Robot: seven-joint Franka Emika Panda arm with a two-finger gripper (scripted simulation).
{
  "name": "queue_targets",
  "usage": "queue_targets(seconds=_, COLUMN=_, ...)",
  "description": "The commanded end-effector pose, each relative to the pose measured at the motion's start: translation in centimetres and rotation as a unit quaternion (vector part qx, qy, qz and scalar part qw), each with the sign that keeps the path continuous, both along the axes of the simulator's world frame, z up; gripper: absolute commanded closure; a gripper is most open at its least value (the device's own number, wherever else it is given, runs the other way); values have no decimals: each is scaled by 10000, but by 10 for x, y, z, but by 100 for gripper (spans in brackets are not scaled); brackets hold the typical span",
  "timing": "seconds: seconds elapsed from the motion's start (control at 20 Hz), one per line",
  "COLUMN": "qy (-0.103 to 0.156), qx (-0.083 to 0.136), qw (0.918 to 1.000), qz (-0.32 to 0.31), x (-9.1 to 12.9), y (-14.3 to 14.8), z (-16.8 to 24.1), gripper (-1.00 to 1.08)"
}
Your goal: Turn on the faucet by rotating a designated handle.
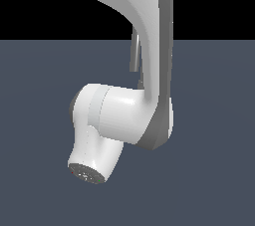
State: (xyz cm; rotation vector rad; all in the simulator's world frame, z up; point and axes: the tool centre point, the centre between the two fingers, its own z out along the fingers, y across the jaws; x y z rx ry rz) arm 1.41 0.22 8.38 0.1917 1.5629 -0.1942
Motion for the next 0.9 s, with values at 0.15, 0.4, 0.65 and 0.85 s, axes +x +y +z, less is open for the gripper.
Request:
queue_targets(seconds=0.15, qy=-3, qx=0, qw=10000, qz=1, x=2, y=7, z=21, gripper=108)
queue_targets(seconds=0.4, qy=39, qx=0, qw=10000, qz=-17, x=1, y=2, z=24, gripper=108)
queue_targets(seconds=0.65, qy=21, qx=1, qw=10000, qz=-9, x=0, y=-3, z=43, gripper=108)
queue_targets(seconds=0.85, qy=7, qx=1, qw=10000, qz=-2, x=-1, y=-7, z=59, gripper=108)
